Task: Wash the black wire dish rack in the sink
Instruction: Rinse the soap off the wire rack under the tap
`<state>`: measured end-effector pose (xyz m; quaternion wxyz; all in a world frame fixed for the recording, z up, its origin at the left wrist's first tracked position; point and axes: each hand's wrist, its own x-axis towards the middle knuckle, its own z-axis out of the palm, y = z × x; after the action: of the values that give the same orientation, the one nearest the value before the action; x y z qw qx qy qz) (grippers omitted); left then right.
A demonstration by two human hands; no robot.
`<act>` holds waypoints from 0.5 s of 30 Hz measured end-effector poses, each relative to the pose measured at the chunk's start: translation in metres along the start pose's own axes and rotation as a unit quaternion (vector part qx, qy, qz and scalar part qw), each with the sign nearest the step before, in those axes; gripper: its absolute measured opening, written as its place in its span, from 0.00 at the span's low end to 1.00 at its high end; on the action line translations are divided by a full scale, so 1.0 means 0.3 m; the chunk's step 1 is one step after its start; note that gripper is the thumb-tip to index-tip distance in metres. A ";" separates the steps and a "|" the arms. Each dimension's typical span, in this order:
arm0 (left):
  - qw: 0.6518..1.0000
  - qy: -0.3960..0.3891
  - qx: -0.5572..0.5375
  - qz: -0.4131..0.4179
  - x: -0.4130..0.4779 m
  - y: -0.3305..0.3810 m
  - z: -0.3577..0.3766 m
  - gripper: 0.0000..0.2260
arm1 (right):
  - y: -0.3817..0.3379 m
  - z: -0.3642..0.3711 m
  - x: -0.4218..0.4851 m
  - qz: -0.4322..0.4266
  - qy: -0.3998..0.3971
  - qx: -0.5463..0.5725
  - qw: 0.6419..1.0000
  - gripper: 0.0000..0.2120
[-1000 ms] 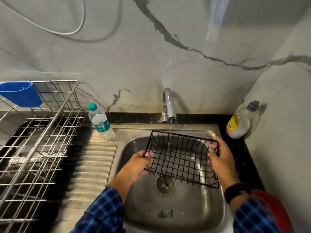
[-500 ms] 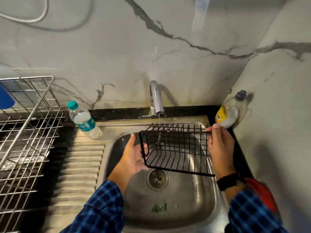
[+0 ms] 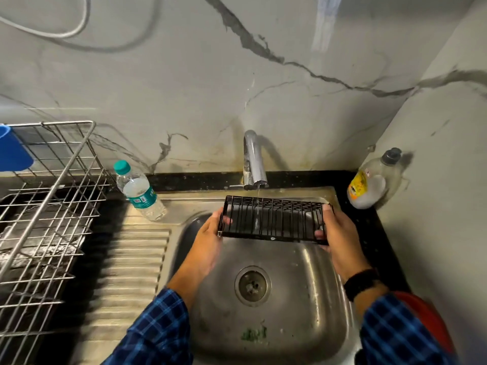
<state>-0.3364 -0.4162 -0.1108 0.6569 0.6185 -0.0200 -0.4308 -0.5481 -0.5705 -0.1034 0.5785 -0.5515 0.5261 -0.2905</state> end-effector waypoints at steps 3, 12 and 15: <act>0.998 0.018 0.040 -0.040 0.010 0.018 0.016 0.27 | -0.061 0.046 0.029 -0.044 -0.001 -0.018 0.999 0.17; 0.982 0.034 0.184 -0.017 0.044 0.082 0.005 0.27 | -0.183 0.152 0.164 -0.068 0.102 -0.069 0.990 0.08; 0.981 0.031 0.188 -0.032 0.057 0.106 0.052 0.27 | -0.189 0.127 0.180 -0.082 0.141 -0.067 0.984 0.11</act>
<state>-0.3170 -0.4430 -0.0893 0.5148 0.7445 -0.0607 -0.4206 -0.4840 -0.6198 -0.0716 0.4342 -0.5837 0.5740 -0.3757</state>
